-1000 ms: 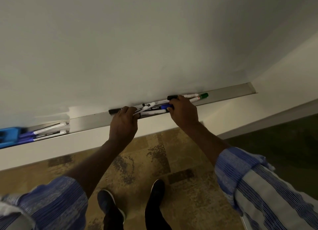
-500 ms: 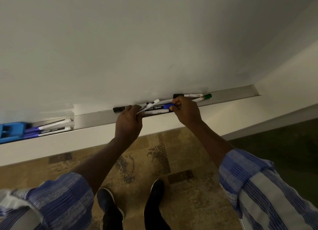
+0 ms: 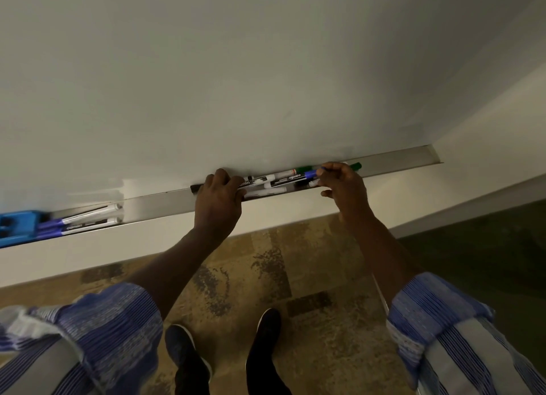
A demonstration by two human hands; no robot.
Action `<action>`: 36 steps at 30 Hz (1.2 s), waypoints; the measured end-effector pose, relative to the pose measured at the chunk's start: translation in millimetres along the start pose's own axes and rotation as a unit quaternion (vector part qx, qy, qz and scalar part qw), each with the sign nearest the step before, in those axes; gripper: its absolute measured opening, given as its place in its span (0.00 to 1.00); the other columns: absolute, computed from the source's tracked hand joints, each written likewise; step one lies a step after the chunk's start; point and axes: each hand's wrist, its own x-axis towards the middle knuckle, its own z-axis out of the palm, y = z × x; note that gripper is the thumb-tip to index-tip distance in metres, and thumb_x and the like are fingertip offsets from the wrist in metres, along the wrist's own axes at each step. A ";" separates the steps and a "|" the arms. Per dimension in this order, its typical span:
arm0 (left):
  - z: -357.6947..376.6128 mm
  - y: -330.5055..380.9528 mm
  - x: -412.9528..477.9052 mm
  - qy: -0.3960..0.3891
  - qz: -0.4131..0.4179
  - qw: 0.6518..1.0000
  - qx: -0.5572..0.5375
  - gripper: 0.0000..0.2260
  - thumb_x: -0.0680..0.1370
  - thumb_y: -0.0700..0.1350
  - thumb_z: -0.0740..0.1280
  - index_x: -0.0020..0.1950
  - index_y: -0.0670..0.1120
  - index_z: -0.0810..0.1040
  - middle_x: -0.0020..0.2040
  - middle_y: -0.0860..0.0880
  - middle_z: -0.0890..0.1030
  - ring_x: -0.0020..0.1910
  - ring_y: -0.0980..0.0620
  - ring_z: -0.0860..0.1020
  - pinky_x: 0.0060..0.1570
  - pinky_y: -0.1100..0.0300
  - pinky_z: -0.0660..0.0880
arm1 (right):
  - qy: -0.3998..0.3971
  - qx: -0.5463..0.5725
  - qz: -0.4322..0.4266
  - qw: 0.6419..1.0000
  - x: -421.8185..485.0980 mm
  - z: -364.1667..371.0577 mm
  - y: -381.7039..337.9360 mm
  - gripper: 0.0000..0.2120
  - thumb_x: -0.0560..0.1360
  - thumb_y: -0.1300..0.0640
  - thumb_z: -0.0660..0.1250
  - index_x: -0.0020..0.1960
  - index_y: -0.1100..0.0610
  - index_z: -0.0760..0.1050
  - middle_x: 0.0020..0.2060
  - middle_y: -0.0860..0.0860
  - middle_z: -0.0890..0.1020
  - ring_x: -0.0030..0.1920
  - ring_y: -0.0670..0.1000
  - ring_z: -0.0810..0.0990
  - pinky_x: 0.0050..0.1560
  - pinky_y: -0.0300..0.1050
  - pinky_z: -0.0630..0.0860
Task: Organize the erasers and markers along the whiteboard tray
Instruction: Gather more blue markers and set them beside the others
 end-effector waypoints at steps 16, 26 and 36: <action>16.3 20.8 -0.1 -0.005 0.011 1.000 0.002 0.13 0.77 0.39 0.69 0.61 0.40 0.78 0.51 0.39 0.74 0.47 0.40 0.73 0.41 0.46 0.76 | 0.072 0.256 0.120 0.957 -15.6 -37.6 13.8 0.08 0.74 0.57 0.73 0.53 0.54 0.79 0.47 0.53 0.86 0.51 0.54 0.85 0.50 0.50 0.80; -7.9 31.4 -3.3 0.006 0.059 0.997 -0.049 0.23 0.79 0.53 0.67 0.71 0.43 0.72 0.62 0.41 0.75 0.59 0.42 0.74 0.52 0.49 0.74 | 0.014 0.217 0.069 0.974 -30.7 -1.2 -10.0 0.05 0.76 0.59 0.70 0.51 0.51 0.79 0.48 0.53 0.85 0.51 0.53 0.84 0.49 0.49 0.80; -73.5 21.9 -7.4 0.080 0.084 0.988 -0.101 0.06 0.77 0.40 0.70 0.53 0.40 0.78 0.47 0.43 0.76 0.40 0.47 0.74 0.35 0.50 0.76 | -0.111 0.013 -0.136 0.984 -82.8 99.6 -68.4 0.11 0.77 0.59 0.69 0.59 0.50 0.77 0.54 0.49 0.83 0.56 0.49 0.82 0.57 0.45 0.81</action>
